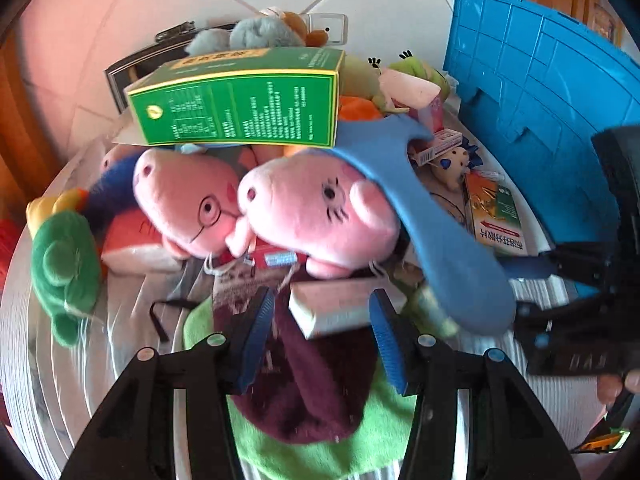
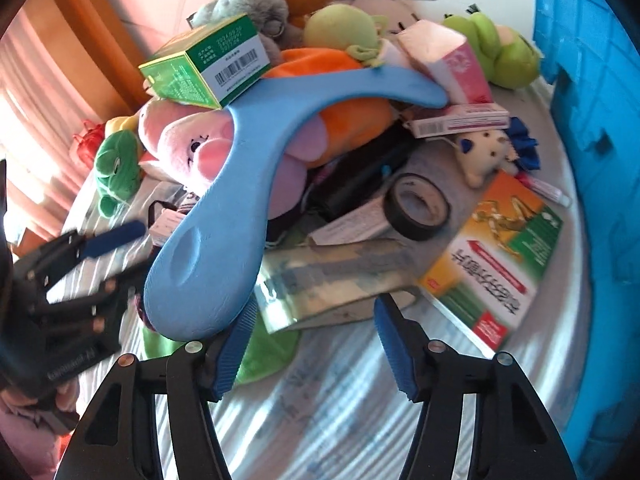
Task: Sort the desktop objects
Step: 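Grasp a white medicine box with the left tool while the right tool grasps a clear tape roll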
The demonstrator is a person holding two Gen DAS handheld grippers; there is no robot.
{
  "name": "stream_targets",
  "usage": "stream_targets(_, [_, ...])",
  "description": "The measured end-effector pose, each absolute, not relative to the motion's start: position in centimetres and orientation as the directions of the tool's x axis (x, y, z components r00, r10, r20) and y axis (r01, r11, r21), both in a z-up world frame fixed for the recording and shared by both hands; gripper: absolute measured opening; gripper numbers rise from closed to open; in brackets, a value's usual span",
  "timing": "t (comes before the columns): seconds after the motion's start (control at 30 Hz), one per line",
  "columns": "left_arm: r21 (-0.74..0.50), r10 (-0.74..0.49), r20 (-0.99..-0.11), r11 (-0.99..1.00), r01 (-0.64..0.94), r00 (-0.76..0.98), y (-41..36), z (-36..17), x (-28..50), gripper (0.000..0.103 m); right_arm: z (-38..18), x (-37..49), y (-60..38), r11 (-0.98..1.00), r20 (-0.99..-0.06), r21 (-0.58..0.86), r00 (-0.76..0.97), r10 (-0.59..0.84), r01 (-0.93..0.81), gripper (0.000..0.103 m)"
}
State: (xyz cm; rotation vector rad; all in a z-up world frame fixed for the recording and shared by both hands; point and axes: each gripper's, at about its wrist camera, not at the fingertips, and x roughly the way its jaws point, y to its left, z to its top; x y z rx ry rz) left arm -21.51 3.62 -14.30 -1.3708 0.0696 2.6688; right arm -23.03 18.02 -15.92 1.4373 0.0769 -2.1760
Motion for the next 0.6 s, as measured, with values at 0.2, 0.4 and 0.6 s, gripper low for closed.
stream_targets(0.2, [-0.061, 0.177, -0.875, -0.964, -0.260, -0.451, 5.4, -16.5, -23.4, 0.049, -17.4, -24.1, 17.8, -0.852, -0.872, 0.281, -0.254, -0.419, 0.442, 0.026])
stream_targets(0.4, [-0.080, 0.212, -0.906, -0.935, -0.345, -0.365, 9.1, -18.1, -19.2, 0.041, -16.8, -22.9, 21.0, -0.884, -0.905, 0.188, -0.273, -0.326, 0.429, 0.018])
stream_targets(0.6, [-0.123, 0.222, -0.918, -0.947, -0.297, -0.329, 9.8, -19.5, -17.4, 0.039, -17.7, -19.6, 23.1, -0.879, -0.937, 0.151, -0.218, -0.273, 0.453, 0.016])
